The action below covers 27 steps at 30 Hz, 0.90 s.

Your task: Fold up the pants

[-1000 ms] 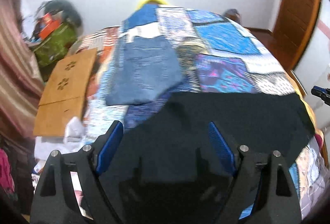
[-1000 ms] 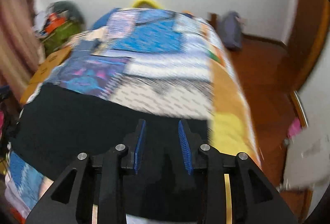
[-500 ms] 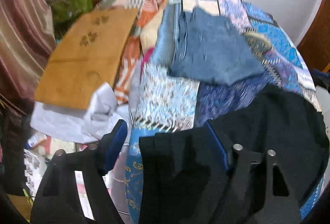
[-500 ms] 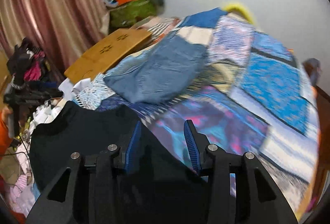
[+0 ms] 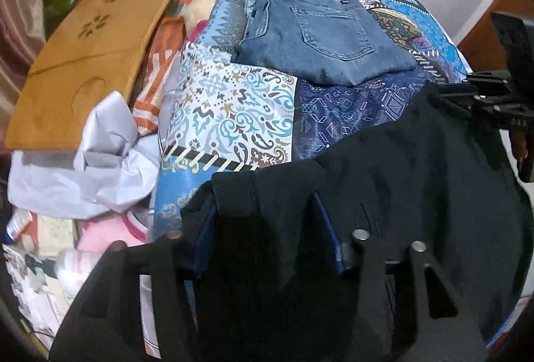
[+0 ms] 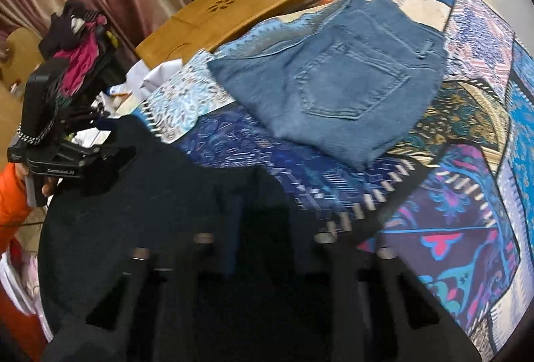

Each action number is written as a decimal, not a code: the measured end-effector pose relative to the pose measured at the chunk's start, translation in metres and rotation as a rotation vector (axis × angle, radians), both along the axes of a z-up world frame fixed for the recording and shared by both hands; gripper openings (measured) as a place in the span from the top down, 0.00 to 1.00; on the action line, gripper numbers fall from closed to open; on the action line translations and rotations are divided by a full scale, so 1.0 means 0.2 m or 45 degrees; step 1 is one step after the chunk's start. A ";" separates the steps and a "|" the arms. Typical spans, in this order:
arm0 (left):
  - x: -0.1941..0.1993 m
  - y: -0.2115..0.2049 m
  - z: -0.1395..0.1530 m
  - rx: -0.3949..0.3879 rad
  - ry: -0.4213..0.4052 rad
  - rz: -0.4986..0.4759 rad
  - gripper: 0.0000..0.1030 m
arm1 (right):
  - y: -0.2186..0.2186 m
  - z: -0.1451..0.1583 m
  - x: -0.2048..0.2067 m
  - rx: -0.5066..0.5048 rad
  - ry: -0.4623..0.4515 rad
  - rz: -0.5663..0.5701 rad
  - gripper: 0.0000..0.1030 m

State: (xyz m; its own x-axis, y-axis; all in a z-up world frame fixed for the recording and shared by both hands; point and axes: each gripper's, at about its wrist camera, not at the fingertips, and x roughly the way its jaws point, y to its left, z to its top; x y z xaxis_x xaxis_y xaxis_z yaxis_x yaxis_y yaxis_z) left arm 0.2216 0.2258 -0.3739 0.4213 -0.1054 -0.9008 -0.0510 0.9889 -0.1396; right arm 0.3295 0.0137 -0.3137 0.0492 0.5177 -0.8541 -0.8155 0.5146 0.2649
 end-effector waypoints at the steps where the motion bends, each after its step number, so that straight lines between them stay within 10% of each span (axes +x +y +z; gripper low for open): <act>1: 0.00 -0.01 0.01 0.023 -0.009 0.000 0.58 | 0.00 0.00 -0.02 0.002 -0.025 -0.007 0.89; 13: 0.14 -0.01 0.08 0.282 -0.037 0.070 0.66 | 0.00 0.07 0.06 -0.007 -0.219 -0.207 0.96; 18: 0.09 0.00 0.26 0.425 -0.122 0.110 0.58 | -0.15 0.23 0.00 -0.034 -0.365 -0.268 0.77; 21: -0.01 0.01 0.40 0.335 -0.185 0.102 0.53 | -0.34 0.35 -0.07 0.034 -0.349 -0.329 0.61; 27: -0.21 -0.14 0.37 0.192 -0.139 0.021 0.42 | -0.56 0.34 -0.32 0.072 -0.240 -0.352 0.61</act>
